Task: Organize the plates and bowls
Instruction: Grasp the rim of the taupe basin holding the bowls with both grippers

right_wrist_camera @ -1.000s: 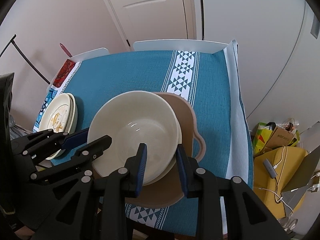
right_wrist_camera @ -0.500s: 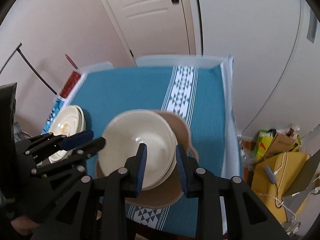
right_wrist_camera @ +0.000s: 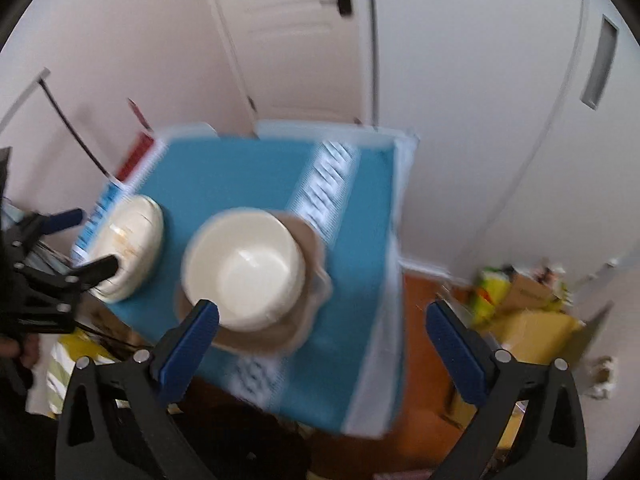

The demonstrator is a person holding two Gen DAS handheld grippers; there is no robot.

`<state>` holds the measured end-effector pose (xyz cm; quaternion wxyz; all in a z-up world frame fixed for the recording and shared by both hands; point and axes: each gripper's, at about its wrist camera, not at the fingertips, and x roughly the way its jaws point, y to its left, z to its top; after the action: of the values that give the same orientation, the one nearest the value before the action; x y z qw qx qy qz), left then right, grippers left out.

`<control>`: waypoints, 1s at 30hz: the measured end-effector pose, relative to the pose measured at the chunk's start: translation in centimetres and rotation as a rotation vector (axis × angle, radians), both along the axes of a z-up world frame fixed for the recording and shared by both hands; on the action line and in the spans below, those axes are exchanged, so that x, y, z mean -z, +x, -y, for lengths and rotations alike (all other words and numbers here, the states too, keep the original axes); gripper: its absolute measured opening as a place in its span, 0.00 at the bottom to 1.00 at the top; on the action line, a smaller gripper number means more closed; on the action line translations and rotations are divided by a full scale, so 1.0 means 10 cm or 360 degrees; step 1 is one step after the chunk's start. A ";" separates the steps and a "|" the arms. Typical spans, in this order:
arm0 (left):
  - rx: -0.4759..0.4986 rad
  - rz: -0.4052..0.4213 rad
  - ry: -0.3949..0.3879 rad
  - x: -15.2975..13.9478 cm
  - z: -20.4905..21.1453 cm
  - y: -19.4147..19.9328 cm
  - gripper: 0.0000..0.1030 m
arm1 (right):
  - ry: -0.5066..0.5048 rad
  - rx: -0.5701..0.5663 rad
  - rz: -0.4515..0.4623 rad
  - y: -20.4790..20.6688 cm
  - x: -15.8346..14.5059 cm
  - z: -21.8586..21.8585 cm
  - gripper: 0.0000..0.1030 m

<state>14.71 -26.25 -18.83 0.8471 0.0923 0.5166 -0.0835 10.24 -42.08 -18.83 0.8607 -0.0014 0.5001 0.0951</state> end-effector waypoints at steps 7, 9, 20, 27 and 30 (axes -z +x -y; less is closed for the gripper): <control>0.0067 -0.0298 -0.0060 0.50 0.03 0.21 0.99 | -0.0194 -0.0086 -0.0226 0.15 0.37 -0.10 1.00; 0.0089 -0.0363 -0.0073 0.63 0.07 0.26 0.99 | -0.0180 -0.0096 -0.0316 0.24 0.52 -0.11 0.95; 0.0152 -0.0580 -0.0085 1.05 0.28 0.42 0.75 | -0.0175 -0.0236 -0.0619 0.56 1.01 -0.28 0.62; 0.0162 -0.0581 -0.0176 1.25 0.34 0.46 0.41 | -0.0052 -0.0304 -0.0582 0.55 1.17 -0.35 0.31; 0.0171 -0.0526 -0.0199 1.32 0.37 0.43 0.33 | -0.0007 -0.0306 -0.0528 0.52 1.23 -0.35 0.22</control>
<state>19.04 -29.93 -32.01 0.7491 0.0519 0.6370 -0.1746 15.43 -38.58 -31.14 0.7535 -0.0354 0.6328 0.1748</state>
